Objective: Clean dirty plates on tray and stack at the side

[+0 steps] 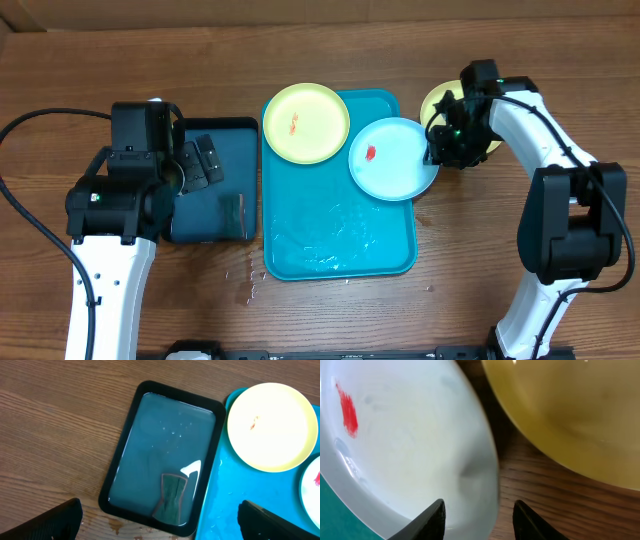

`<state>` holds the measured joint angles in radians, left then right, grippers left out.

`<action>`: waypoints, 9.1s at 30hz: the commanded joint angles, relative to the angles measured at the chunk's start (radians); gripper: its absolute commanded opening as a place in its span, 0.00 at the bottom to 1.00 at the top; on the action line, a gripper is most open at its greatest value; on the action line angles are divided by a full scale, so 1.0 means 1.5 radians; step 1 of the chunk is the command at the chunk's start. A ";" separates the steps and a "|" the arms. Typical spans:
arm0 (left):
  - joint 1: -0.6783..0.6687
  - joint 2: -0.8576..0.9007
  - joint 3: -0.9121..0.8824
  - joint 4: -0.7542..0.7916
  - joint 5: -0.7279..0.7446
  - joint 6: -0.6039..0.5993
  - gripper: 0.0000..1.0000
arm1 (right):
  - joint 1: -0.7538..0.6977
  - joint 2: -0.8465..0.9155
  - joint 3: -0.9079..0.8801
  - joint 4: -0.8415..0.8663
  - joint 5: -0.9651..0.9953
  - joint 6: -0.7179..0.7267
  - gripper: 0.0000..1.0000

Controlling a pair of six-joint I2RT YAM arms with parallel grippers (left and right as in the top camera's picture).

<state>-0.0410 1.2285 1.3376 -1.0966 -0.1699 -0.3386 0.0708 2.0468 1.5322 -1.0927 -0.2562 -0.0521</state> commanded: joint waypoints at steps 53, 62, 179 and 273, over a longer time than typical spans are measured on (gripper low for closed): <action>0.003 -0.008 0.009 0.000 -0.013 -0.001 1.00 | 0.094 -0.058 -0.028 -0.117 -0.037 0.129 0.04; 0.003 -0.008 0.009 0.000 -0.013 -0.001 1.00 | 0.194 -0.058 -0.155 0.010 -0.035 0.245 0.04; 0.069 0.265 -0.099 0.224 0.196 0.252 0.04 | 0.226 -0.058 -0.175 0.193 -0.020 0.272 0.04; 0.068 0.313 -0.220 0.298 0.163 0.158 0.04 | 0.326 -0.058 -0.090 0.102 0.115 0.296 0.78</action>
<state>0.0605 1.7237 0.9699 -0.6323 0.0826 -0.0803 0.5632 1.9564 1.4014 -0.9428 -0.0986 0.3882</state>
